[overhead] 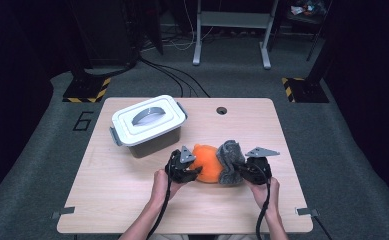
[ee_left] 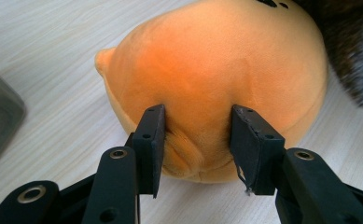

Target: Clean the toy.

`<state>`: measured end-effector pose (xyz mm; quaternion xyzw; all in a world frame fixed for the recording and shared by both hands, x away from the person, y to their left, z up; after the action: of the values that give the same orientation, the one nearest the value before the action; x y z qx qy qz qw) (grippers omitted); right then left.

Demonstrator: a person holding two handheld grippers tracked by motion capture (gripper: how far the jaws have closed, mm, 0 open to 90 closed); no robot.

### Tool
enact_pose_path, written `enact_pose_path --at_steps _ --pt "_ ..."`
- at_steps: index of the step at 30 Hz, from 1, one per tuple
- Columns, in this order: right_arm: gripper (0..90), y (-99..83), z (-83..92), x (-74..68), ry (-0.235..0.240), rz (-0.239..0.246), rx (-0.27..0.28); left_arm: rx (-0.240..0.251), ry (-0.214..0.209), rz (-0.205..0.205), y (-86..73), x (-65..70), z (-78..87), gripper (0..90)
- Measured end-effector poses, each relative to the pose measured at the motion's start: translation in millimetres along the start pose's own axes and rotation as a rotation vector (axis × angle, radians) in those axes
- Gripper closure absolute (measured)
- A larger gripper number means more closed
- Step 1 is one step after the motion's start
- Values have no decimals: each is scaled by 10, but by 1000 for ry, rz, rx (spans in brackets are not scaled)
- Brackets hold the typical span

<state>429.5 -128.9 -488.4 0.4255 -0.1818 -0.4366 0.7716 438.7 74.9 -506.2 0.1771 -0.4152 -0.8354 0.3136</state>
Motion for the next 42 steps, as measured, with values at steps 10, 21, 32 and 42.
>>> enact_pose_path --at_steps 10,21,32,42 --pt "835 -132 -150 82 -103 56 -74 4 1 -3 27 13 -16 561" --pt "836 -133 13 106 -117 53 -47 3 -2 0 18 4 -10 557" --pt "836 147 -44 -280 -74 142 -5 39 -8 -24 42 8 40 509" --pt "836 154 -53 -182 -69 131 -9 11 -1 -178 -23 71 157 461"
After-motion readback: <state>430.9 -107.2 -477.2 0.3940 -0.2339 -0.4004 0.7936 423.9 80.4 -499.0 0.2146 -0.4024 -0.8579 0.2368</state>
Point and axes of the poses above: each handheld gripper's, and its own axes: z roughly backward along the jaws, y roughly out of its top, x roughly to its right, the point moved 6 cm from there along -z, roughly forward along the jaws, and after that the axes turned 4 degrees about x, right-handed, at the moved point
